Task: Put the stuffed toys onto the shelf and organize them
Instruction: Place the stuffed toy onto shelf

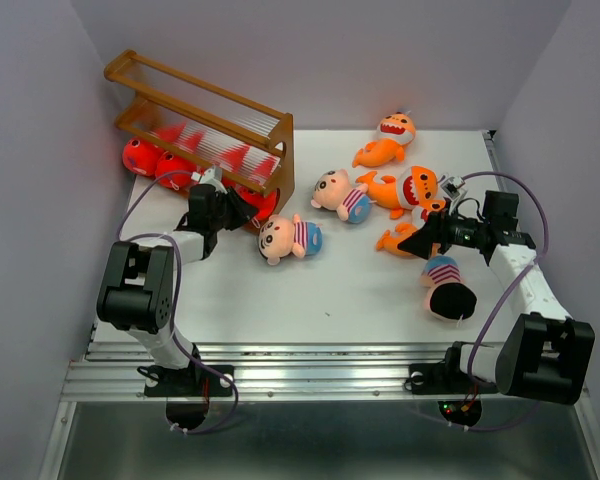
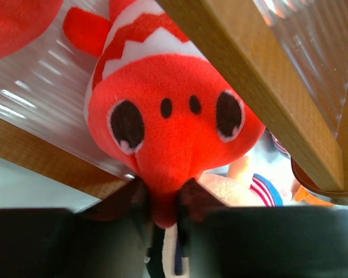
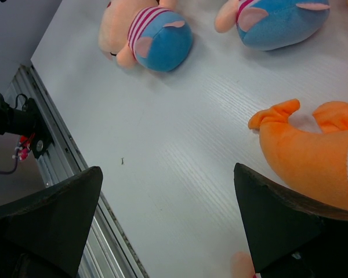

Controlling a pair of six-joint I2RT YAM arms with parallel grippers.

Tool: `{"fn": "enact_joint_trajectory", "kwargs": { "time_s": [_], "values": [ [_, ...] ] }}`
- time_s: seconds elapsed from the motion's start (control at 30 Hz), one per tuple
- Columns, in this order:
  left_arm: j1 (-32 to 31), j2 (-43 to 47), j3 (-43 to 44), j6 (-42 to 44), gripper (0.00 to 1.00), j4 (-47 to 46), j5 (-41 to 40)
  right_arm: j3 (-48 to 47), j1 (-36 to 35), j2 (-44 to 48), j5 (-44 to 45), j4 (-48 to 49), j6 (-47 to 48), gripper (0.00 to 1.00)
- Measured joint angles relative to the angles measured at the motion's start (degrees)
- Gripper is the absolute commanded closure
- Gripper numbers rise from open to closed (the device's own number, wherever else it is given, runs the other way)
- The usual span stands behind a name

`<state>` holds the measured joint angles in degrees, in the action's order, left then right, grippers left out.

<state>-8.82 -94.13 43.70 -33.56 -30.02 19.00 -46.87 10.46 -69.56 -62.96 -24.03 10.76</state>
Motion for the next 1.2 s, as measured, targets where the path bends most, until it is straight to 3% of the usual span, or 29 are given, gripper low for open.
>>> {"fn": "enact_joint_trajectory", "kwargs": {
  "time_s": [0.37,0.6,1.0,1.2],
  "values": [
    [0.6,0.5,-0.7,0.1,0.40,-0.2,-0.1,0.0,0.0,-0.2,0.2,0.0,0.1,0.00],
    [1.5,5.6,-3.6,0.5,0.22,0.3,-0.1,0.0,0.0,-0.2,0.2,0.0,0.4,0.00],
    [3.1,15.1,-4.6,4.0,0.18,5.8,-0.3,0.0,0.0,-0.2,0.7,0.0,0.9,0.00],
    [3.7,27.0,-4.8,9.1,0.16,13.8,-1.7,0.0,0.0,-0.2,0.9,-0.5,1.9,0.00]
  ]
}}
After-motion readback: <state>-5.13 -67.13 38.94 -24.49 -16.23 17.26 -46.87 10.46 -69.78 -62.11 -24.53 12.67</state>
